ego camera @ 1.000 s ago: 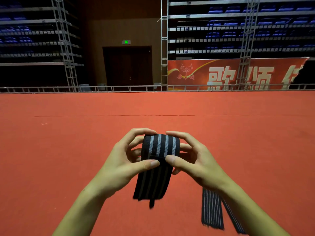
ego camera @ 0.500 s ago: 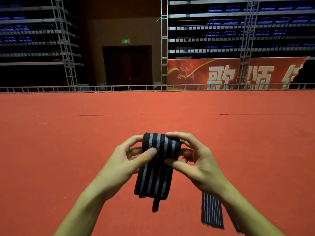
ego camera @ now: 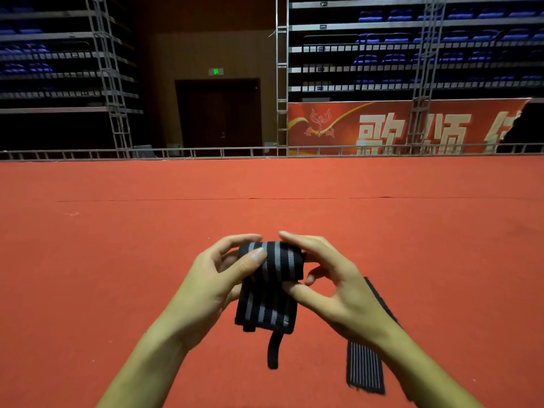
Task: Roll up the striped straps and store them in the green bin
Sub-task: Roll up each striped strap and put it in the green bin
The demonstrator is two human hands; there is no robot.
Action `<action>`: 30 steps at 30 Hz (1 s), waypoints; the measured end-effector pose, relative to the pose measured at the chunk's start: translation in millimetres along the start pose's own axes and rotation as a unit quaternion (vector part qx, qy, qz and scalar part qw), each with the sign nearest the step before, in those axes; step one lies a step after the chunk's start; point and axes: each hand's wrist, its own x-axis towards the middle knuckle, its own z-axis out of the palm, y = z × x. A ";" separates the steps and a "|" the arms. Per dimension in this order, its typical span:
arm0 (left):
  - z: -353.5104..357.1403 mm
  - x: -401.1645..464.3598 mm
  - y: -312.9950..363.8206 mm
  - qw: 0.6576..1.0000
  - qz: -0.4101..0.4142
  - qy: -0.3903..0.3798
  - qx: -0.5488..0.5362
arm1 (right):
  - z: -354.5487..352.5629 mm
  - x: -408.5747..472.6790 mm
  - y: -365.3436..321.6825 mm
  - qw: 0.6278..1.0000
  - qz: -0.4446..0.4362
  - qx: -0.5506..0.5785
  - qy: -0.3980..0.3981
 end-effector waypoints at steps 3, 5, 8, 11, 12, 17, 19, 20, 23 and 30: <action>-2.3 -1.6 -0.6 1.000 0.013 -0.008 0.019 | -4.3 0.4 -2.6 0.993 0.079 0.084 -0.016; -4.1 -1.6 -1.7 0.999 0.028 -0.013 0.040 | -4.5 1.8 -3.8 0.985 0.120 0.124 -0.025; -5.3 0.2 -4.3 0.998 0.044 -0.029 0.029 | -2.9 2.8 -3.0 0.974 0.146 0.169 -0.026; -7.7 1.4 -6.7 0.998 0.043 -0.048 0.011 | -2.0 3.3 -1.8 0.969 0.145 0.201 -0.022; -8.3 1.7 -7.6 0.998 0.040 -0.053 0.010 | -1.9 3.4 -1.0 0.967 0.145 0.207 -0.020; -11.2 2.4 -14.3 0.998 0.019 -0.064 0.007 | -2.8 0.4 3.5 0.968 0.128 0.215 -0.012; -12.2 2.0 -13.9 0.998 0.010 -0.065 0.011 | -3.1 -0.9 3.9 0.970 0.120 0.212 -0.018; -12.1 2.0 -13.5 0.998 0.007 -0.063 0.014 | -2.9 -1.6 3.9 0.970 0.118 0.211 -0.022; -8.6 0.6 -9.3 0.999 -0.010 -0.045 0.019 | -2.2 -3.8 2.1 0.977 0.112 0.181 -0.025; -1.3 -3.6 -8.2 0.997 0.015 -0.047 0.065 | -6.1 -9.0 -2.6 0.989 0.095 0.112 -0.017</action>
